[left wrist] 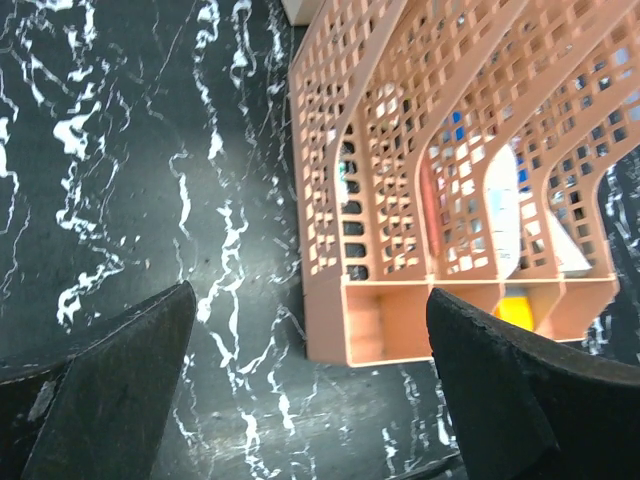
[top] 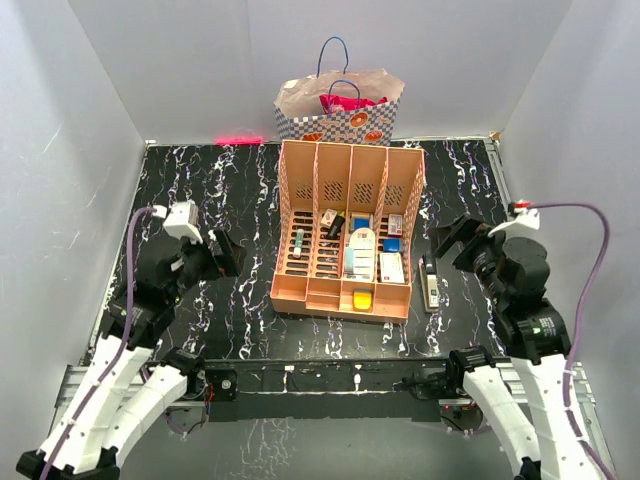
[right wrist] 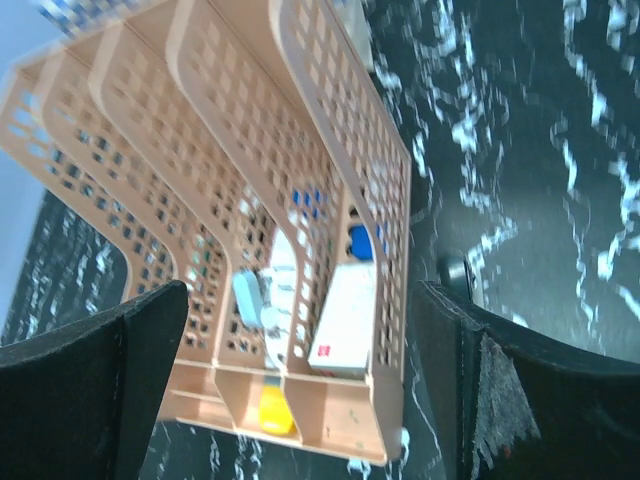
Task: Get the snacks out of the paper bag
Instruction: Move the distractor to the center of the board.
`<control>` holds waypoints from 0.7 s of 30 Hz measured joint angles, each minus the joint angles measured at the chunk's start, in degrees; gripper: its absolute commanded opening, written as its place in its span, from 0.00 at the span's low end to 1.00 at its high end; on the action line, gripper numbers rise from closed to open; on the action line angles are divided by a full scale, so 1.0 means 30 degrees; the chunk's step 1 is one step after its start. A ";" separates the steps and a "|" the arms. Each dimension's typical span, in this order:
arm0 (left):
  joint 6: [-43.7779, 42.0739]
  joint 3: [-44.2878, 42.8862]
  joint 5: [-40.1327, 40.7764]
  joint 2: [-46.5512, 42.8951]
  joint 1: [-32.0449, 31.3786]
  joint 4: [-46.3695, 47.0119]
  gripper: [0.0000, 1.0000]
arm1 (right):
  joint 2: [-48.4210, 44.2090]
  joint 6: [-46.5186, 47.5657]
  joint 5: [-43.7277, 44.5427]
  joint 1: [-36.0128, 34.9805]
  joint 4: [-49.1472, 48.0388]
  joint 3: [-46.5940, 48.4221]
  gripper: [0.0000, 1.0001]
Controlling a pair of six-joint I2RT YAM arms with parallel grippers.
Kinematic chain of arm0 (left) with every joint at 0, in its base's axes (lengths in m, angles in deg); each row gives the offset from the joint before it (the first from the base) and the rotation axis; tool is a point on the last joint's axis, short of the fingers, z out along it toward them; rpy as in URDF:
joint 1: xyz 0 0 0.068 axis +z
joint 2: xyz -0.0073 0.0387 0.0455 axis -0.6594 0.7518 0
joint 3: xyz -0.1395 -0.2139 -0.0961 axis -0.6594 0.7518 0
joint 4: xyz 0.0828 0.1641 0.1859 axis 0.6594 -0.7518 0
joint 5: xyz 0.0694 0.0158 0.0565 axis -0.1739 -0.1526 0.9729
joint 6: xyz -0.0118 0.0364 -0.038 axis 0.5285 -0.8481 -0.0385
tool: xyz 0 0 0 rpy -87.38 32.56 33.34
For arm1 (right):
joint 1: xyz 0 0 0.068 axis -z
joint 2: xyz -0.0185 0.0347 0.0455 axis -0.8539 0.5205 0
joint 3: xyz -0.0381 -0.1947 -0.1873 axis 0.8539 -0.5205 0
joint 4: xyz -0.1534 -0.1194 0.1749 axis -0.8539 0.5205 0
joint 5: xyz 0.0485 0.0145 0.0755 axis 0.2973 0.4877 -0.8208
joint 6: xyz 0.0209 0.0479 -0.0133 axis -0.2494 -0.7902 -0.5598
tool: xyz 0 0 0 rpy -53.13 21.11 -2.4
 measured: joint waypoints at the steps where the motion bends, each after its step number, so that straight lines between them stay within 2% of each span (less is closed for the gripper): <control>1: 0.0138 -0.0860 0.0095 0.0619 -0.0197 -0.0168 0.98 | 0.0452 0.0175 0.0284 -0.0197 0.0007 0.1005 0.98; 5: 0.0678 -0.3628 0.0510 0.2769 -0.0867 -0.0809 0.98 | 0.1792 0.0984 0.1180 -0.0889 0.0160 0.4269 0.98; 10: 0.1428 -0.5472 0.0794 0.4772 -0.1406 -0.1406 0.98 | 0.2667 0.1894 0.1858 -0.1464 0.0233 0.6761 0.98; 17: 0.2754 -0.5639 0.0277 0.6477 -0.1778 -0.1610 0.98 | 0.2900 0.2994 0.1996 -0.1829 0.0262 0.8007 0.98; 21: 0.3985 -0.4874 -0.0947 0.6870 -0.1829 -0.0488 0.98 | 0.2878 0.3424 0.1501 -0.1938 0.0219 0.8043 0.98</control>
